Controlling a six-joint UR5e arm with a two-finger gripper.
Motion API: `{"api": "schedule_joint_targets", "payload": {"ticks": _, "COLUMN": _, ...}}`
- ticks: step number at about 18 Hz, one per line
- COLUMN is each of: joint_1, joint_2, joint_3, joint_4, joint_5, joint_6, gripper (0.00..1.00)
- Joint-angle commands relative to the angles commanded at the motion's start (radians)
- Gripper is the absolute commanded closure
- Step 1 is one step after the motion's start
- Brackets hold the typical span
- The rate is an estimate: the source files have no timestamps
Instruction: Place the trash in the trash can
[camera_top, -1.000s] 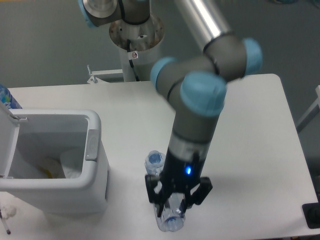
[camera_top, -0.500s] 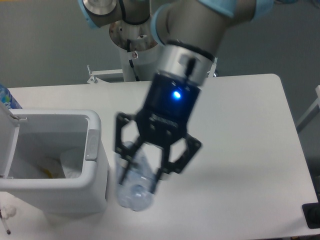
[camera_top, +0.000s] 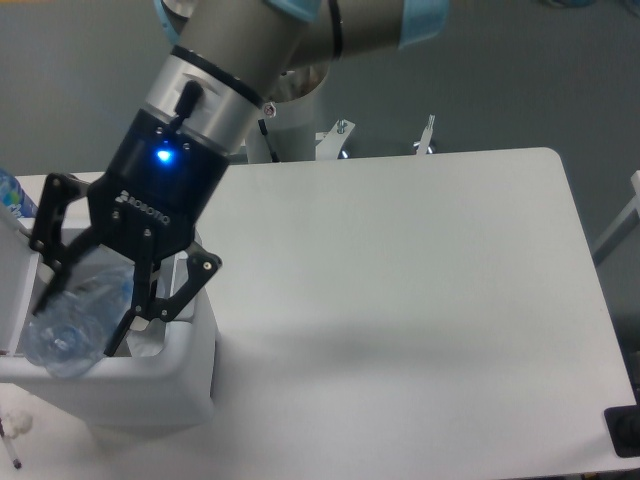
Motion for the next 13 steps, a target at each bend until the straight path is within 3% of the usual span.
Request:
{"api": "schedule_joint_targets", "payload": {"ticks": 3, "joint_1": 0.014, "joint_2": 0.003, "joint_3": -0.02, "joint_4": -0.003, "joint_5": 0.005, "joint_6": 0.002, "gripper": 0.0}}
{"api": "schedule_joint_targets", "payload": {"ticks": 7, "joint_1": 0.158, "joint_2": -0.001, "joint_3": -0.048, "joint_4": -0.005, "joint_5": 0.075, "joint_6": 0.011, "gripper": 0.0}}
{"api": "schedule_joint_targets", "payload": {"ticks": 13, "joint_1": 0.363, "joint_2": 0.002, "joint_3": -0.23, "joint_4": -0.006, "joint_5": 0.193, "joint_6": 0.216, "gripper": 0.0}}
